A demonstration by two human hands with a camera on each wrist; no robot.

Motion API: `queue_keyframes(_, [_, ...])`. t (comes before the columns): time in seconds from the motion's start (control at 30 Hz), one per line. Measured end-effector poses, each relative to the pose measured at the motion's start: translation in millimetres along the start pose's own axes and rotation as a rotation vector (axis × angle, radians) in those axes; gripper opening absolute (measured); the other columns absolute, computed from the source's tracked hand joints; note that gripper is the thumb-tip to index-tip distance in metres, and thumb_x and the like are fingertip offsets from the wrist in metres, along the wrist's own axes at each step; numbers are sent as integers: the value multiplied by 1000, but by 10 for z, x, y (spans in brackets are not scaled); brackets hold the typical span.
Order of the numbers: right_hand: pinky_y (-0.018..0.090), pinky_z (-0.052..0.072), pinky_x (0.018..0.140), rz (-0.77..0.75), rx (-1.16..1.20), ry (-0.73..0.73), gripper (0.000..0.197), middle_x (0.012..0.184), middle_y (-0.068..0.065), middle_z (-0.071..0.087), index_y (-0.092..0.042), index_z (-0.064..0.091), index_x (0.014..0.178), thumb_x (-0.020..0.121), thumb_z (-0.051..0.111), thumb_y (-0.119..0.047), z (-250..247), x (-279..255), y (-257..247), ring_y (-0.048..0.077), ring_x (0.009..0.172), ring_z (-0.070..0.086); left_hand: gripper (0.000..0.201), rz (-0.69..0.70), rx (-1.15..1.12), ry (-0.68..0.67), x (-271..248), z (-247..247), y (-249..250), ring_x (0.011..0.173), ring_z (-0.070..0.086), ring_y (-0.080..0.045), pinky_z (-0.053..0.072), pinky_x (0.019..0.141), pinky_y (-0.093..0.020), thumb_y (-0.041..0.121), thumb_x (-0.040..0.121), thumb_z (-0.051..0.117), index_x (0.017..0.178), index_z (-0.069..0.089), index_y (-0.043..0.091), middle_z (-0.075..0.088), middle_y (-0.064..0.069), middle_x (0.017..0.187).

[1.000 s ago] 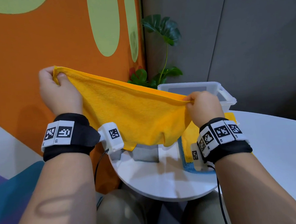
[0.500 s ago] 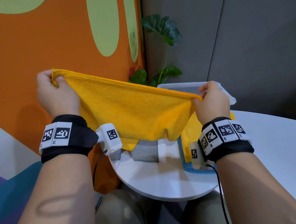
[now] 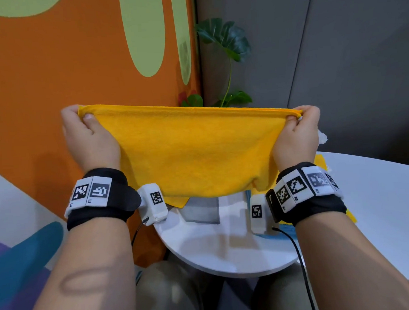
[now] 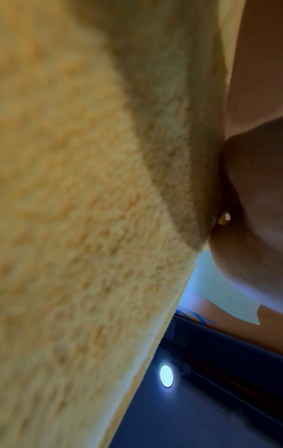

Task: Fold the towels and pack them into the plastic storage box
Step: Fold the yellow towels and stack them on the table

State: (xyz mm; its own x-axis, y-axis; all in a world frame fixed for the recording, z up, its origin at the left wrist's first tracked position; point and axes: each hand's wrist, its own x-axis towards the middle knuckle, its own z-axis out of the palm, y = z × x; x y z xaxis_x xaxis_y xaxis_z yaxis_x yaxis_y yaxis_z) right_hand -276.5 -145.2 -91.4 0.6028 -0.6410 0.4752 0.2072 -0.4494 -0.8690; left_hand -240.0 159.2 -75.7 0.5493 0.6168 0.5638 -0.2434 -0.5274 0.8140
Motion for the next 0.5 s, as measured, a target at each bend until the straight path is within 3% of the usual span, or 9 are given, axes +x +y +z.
queue_keyframes(0.1, [19,26,56,-69,-28,33,17,98,0,46,-11,47,109,100,33,-12,-7,-29,6,13,81,43,30,8,2,-1,-16,-15,-30,88,43,-17,33,73,-27,20,100,30,121,46,6,45,-2,103])
queue_keyframes(0.27, [19,26,55,-144,-74,53,18,96,-4,44,-12,49,111,101,35,-17,-29,-55,33,15,80,45,29,-22,10,-13,-23,-31,-46,90,43,-17,33,74,-28,20,101,30,121,45,7,45,-2,103])
queue_keyframes(0.37, [18,26,60,-104,-57,38,17,97,-2,47,-11,50,110,101,36,-17,-33,-33,54,13,83,45,29,-56,16,-39,-17,-17,-39,91,46,-19,37,78,-33,21,101,32,122,46,7,49,-5,105])
queue_keyframes(0.5, [20,29,59,-31,-107,-13,16,94,2,52,-11,49,109,101,37,-19,-31,9,72,13,79,46,29,-138,78,-100,-29,-12,-6,92,47,-22,32,74,-26,20,102,35,125,48,7,48,-2,106])
